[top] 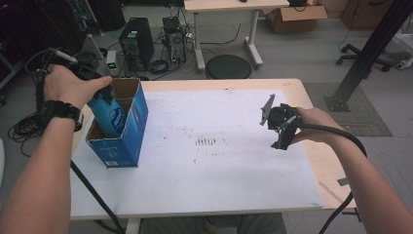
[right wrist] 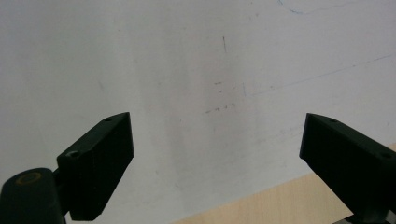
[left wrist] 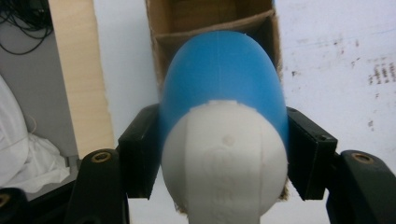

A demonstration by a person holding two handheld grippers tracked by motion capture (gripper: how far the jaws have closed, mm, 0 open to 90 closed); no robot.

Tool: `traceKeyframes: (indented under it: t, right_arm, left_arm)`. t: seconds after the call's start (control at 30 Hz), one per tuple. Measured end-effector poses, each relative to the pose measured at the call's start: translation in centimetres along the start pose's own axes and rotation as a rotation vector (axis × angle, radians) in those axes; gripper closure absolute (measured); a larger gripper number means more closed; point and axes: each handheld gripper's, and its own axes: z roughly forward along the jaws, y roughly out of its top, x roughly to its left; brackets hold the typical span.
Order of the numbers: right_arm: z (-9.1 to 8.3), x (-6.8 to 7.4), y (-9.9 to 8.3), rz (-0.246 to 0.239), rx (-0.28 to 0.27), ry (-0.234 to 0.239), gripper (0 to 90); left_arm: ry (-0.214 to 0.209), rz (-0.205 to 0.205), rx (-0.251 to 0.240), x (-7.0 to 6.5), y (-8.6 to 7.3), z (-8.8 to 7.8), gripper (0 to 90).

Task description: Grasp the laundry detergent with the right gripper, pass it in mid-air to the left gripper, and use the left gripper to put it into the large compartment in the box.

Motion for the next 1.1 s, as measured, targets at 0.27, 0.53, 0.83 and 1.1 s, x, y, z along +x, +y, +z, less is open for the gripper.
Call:
traceKeyframes:
  t: [0.27,0.53,0.83,1.1]
  right_arm:
    - [0.0,0.1,0.2,0.0,0.004,-0.006,9.6]
    - [0.4,0.2,0.4,-0.002,0.012,0.001,9.6]
    - [0.5,0.2,0.3,-0.001,0.008,0.008,9.6]
    - [0.7,0.2,0.3,0.002,0.009,0.011,9.6]
  left_arm:
    - [-0.008,0.008,0.033,-0.1,-0.5,2.9,38.1]
    - [-0.016,0.011,0.067,-0.2,-0.9,5.3,38.1]
    - [-0.002,0.013,0.08,-0.4,-1.0,6.6,38.1]
    - [0.001,0.02,0.094,-0.6,-1.2,7.3,38.0]
